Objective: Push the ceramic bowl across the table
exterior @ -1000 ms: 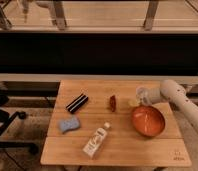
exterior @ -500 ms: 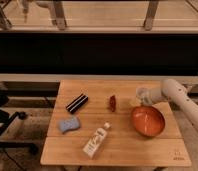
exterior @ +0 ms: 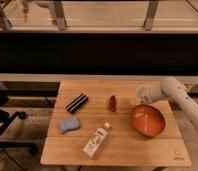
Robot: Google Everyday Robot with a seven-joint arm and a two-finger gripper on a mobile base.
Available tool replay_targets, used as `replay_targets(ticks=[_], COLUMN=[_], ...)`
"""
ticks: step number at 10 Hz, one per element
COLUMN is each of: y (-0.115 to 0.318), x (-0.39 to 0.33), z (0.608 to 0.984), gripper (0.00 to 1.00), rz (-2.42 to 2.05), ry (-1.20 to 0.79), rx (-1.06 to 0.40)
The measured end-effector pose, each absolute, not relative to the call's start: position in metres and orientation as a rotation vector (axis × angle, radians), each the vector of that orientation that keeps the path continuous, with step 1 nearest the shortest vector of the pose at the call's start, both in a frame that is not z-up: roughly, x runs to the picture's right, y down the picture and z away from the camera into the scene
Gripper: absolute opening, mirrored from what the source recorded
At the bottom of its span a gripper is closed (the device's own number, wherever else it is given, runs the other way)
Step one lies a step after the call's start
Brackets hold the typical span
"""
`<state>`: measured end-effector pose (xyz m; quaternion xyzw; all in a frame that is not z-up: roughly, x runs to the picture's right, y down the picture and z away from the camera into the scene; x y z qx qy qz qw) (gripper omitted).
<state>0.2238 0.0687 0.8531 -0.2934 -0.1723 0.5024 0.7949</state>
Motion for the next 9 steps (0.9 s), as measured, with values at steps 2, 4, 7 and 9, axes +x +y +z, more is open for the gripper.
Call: replay_targets(ticks=[2,4,7,9], y=[0.0663,0.0659,0.0608,0.0595], x=[0.222,0.2277,0.2262,0.2266], z=[0.8529,0.8519,0.8537,0.8549], gripper=[0.05,0.05,0.05,0.05], rz=[1.071,1.069,1.057,1.05], ry=[-0.366,-0.359,-0.356,-0.348], rx=[-0.633,-0.635,-0.638,-0.645])
